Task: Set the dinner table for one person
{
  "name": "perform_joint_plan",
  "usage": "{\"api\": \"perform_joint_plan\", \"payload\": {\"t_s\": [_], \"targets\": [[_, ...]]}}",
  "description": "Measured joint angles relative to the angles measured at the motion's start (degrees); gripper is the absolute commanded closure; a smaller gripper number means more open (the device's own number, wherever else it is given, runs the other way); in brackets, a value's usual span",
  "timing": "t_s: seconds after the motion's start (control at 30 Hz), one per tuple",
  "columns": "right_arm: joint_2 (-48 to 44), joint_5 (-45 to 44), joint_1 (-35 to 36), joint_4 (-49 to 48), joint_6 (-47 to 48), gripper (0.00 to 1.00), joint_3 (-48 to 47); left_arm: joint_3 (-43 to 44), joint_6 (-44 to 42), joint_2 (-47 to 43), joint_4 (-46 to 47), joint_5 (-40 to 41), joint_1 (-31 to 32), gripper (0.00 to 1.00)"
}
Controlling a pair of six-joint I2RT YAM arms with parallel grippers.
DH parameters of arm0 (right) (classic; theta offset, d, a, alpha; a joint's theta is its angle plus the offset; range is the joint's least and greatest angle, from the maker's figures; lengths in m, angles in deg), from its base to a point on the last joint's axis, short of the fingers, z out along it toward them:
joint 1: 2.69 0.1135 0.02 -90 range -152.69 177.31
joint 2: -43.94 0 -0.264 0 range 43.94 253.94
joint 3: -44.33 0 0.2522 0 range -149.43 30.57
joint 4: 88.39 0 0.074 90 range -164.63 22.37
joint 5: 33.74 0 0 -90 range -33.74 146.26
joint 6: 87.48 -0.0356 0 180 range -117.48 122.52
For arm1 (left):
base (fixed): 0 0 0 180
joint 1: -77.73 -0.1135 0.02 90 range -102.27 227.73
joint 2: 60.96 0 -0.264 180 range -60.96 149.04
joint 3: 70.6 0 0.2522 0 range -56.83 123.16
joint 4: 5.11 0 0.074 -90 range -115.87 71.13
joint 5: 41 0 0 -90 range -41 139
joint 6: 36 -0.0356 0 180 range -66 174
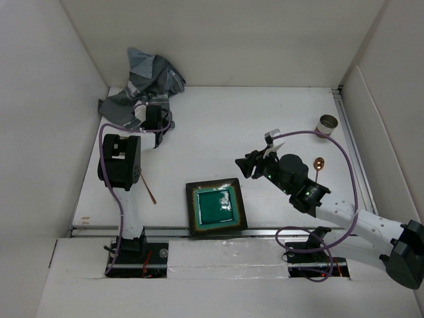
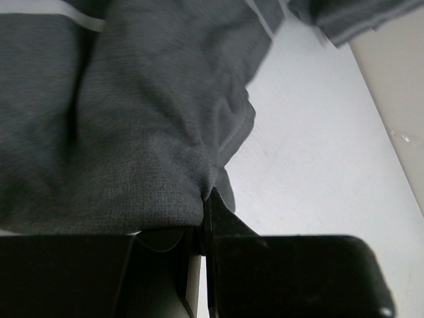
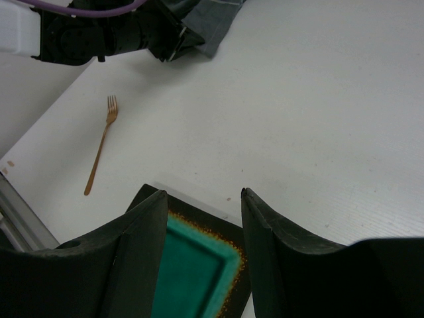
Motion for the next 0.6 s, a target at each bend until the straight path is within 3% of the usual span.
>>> {"api": "perform_joint_plan", "payload": {"t_s": [0.13, 0.27, 0.3, 0.43, 0.53, 0.6], "targets": [[1.55, -0.42, 0.00, -0.11, 0.02, 0.47, -0.37, 3.23, -2.25, 1.81, 0.07, -2.58, 3.17, 1.00], [2.64, -2.62, 0.00, -0.09, 0.00, 0.48, -0.72, 9.44, -5.49, 4.33, -0.59, -5.53, 11.87, 0.97], [2.73, -3.48, -0.02, 0.04, -0.02, 0.48, -0.72, 11.50, -6.56, 5.25, -0.59, -6.47, 14.58, 0.93], [2.80, -5.99, -0.44, 0.48, -0.24, 0.49, -0.72, 19.10, -11.08, 9.05, -1.60, -10.21, 25.00, 0.48], [2.67, -6.71, -1.40, 0.52, -0.48, 0.48, -0.72, 24.02, -14.80, 11.69, -3.91, -12.98, 31.58, 0.31], [2.43, -7.13, -2.19, 0.68, -0.70, 0.48, -0.72, 25.42, -17.16, 12.39, -5.70, -13.55, 34.10, 0.31]]}}
